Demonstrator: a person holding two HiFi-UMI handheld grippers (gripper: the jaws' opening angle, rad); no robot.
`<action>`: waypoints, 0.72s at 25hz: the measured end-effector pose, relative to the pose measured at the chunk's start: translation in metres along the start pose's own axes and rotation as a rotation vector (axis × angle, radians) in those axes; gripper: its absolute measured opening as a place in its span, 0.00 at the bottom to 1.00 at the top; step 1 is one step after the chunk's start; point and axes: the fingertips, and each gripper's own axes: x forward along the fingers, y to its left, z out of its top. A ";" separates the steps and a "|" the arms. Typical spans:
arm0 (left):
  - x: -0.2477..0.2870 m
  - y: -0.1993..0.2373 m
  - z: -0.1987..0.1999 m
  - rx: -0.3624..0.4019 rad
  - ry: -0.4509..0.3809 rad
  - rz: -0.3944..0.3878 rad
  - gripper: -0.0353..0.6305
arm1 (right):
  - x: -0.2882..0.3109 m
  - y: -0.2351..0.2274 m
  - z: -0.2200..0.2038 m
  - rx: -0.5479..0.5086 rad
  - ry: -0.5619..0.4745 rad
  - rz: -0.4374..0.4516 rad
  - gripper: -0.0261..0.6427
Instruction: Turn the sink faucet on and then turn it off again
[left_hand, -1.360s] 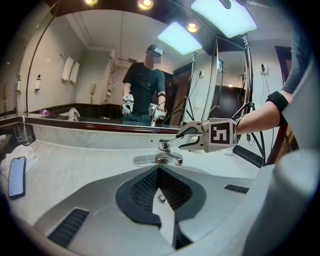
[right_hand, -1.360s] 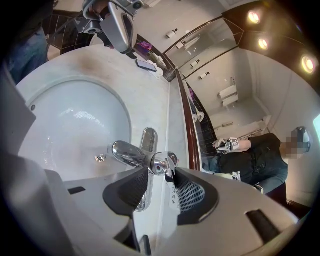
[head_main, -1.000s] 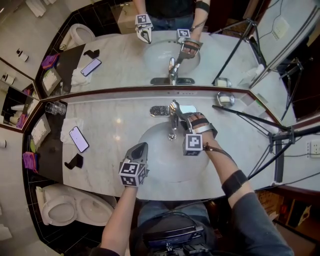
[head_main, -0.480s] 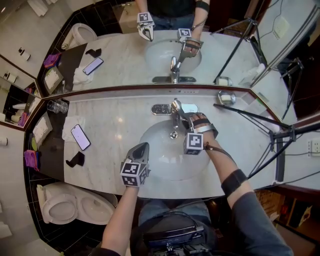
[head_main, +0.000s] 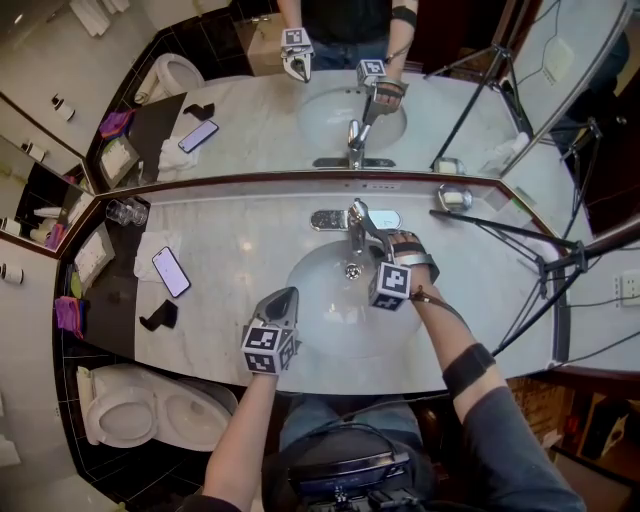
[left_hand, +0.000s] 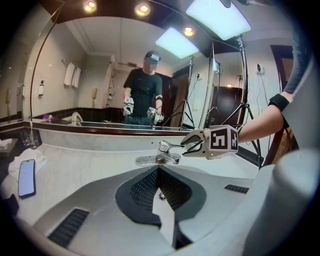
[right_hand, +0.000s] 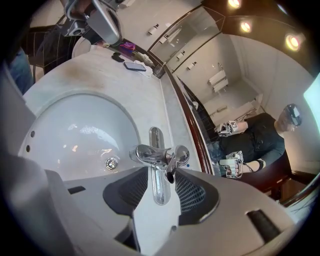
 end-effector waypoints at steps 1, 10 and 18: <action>-0.002 0.000 0.001 0.003 -0.003 0.000 0.03 | -0.006 0.000 0.001 0.028 -0.014 -0.018 0.30; -0.019 -0.022 0.019 0.039 -0.042 -0.022 0.03 | -0.084 0.007 -0.023 0.387 -0.069 -0.076 0.07; -0.031 -0.042 0.038 0.076 -0.078 -0.052 0.03 | -0.146 0.013 -0.047 0.704 -0.119 -0.079 0.06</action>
